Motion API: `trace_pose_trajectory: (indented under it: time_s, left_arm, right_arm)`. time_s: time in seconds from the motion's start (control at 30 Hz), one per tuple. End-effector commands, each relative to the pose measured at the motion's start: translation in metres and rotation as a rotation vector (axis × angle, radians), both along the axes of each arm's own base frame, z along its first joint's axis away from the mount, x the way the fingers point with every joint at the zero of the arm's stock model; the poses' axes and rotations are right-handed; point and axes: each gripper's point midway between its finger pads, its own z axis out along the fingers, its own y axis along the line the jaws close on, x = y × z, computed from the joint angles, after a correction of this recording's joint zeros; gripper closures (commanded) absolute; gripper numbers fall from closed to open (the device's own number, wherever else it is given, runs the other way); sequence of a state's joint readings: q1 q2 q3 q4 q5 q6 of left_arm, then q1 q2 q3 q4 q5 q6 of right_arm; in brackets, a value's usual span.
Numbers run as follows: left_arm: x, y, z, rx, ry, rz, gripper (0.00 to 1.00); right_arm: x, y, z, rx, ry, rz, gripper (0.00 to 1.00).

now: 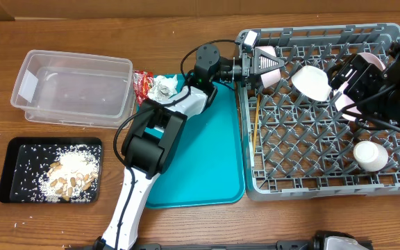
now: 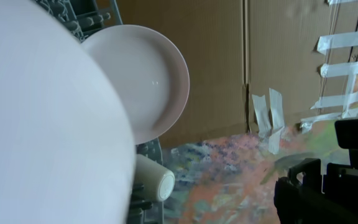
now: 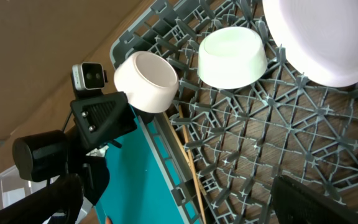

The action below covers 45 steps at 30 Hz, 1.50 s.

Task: Sort waste into correct bins and load items into the dishwasher
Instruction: 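Lower the bowl into the dish rack and open the left gripper, then reach the left gripper down and grasp the orange carrot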

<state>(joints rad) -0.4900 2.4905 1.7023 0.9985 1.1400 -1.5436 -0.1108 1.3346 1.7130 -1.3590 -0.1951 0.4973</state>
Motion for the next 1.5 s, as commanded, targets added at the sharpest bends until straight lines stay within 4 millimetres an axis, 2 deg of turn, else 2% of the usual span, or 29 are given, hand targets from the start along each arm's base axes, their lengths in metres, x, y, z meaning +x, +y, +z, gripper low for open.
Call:
trace_pose_trajectory:
  time_s: [0.0,0.13,0.47,0.63,0.73,0.87,1.03,1.07,1.13,1.23,1.3,1.47]
  left_arm:
    - [-0.003,0.005,0.016,-0.009,-0.026,-0.031,0.00]
    - [0.000,0.016,0.032,0.001,-0.027,-0.031,0.00]
    - [0.015,0.051,0.046,0.101,0.031,0.010,0.00]
    - [0.026,0.087,0.041,0.243,0.036,0.130,0.00]
    - [0.026,0.120,0.025,0.421,0.043,0.234,0.00]
    - [0.009,0.178,0.007,0.720,0.043,0.345,0.00]
    - [-0.020,0.242,0.009,1.041,-0.013,0.417,0.00]
    - [-0.027,0.251,0.013,1.091,-0.052,0.407,0.00]
    - [-0.038,0.255,0.020,1.117,-0.129,0.359,0.00]
    - [-0.062,0.261,0.023,1.157,-0.141,0.279,0.00]
    - [-0.077,0.273,0.016,1.222,-0.095,0.246,0.00]
    - [-0.115,0.312,-0.007,1.461,0.136,0.228,0.17]
  right_arm:
    - [0.000,0.000,0.005,-0.002,-0.016,0.006,0.00]
    - [0.000,0.000,0.005,-0.002,-0.016,0.006,0.00]
    - [0.000,0.000,0.005,-0.003,-0.018,0.006,0.00]
    - [0.000,0.000,0.005,-0.003,-0.018,0.006,0.00]
    - [0.000,0.000,0.005,-0.003,-0.018,0.006,0.00]
    - [0.002,0.001,0.006,-0.001,-0.027,0.012,0.00]
    - [0.004,0.014,0.010,0.003,-0.060,0.122,0.00]
    - [0.005,0.016,0.010,0.002,-0.063,0.143,0.00]
    - [0.004,0.019,0.010,-0.003,-0.063,0.158,0.00]
    - [0.004,0.027,0.010,-0.027,-0.074,0.220,0.00]
    - [0.002,0.037,0.011,-0.033,-0.084,0.282,0.00]
    - [-0.003,0.074,0.008,-0.034,-0.085,0.429,0.00]
